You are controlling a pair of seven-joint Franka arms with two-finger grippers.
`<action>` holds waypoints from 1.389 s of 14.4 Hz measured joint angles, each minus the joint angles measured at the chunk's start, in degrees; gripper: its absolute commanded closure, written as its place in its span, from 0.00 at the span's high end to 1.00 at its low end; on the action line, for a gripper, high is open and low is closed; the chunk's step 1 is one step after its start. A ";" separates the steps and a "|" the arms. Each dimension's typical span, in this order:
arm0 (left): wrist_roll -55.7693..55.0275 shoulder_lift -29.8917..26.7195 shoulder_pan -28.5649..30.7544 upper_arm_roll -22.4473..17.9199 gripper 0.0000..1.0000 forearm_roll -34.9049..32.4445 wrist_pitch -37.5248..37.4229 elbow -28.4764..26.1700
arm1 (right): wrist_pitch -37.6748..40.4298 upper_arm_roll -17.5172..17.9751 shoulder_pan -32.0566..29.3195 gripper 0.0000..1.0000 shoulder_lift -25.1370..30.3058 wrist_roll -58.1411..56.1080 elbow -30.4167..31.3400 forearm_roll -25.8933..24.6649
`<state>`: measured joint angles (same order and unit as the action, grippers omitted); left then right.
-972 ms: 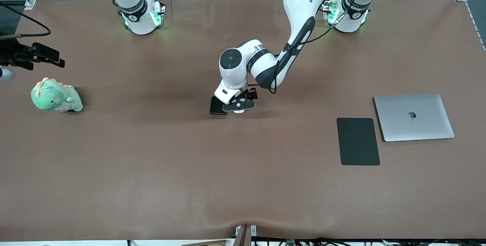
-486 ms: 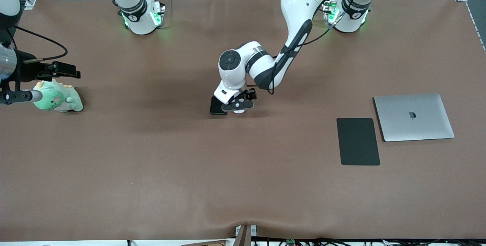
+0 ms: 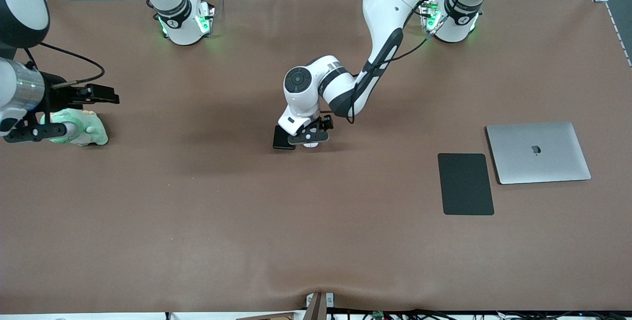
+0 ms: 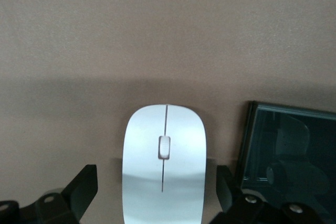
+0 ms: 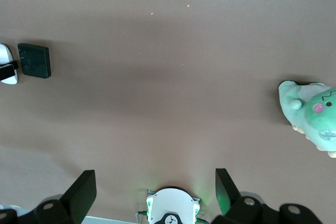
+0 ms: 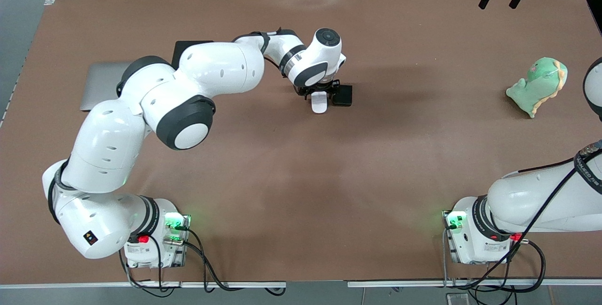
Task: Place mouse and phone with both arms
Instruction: 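Grasp the white mouse with the left gripper while the right gripper reaches out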
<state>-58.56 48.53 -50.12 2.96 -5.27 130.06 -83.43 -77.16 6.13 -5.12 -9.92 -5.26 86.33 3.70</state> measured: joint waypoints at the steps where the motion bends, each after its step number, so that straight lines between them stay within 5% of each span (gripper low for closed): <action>1: 0.00 0.10 -0.09 0.00 1.00 0.00 0.41 0.00 | 0.00 0.00 0.28 1.00 -0.26 0.00 0.00 0.00; 2: 0.00 0.16 -0.15 0.00 0.95 0.00 0.60 0.00 | 0.00 0.00 0.49 1.00 -0.44 0.01 0.00 0.00; 5: -0.02 0.21 -0.19 0.00 0.57 0.00 0.69 0.00 | 0.01 0.01 1.11 1.00 -0.89 0.02 0.00 0.26; 7: -0.10 0.22 -0.22 0.00 0.11 0.00 0.70 0.02 | -0.01 0.01 1.52 1.00 -1.11 0.05 0.00 1.91; 8: -0.14 0.22 -0.23 0.00 0.00 0.00 0.71 0.06 | -0.01 0.01 1.67 1.00 -1.16 0.06 0.00 2.31; 20: -0.19 -2.79 0.55 -0.11 0.00 0.00 -3.83 1.77 | -1.17 0.00 3.35 1.00 -3.94 1.21 -0.05 6.14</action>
<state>-58.76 45.74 -49.58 2.85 -5.27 126.23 -81.66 -78.33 6.12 -1.77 -13.85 -4.05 86.29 9.85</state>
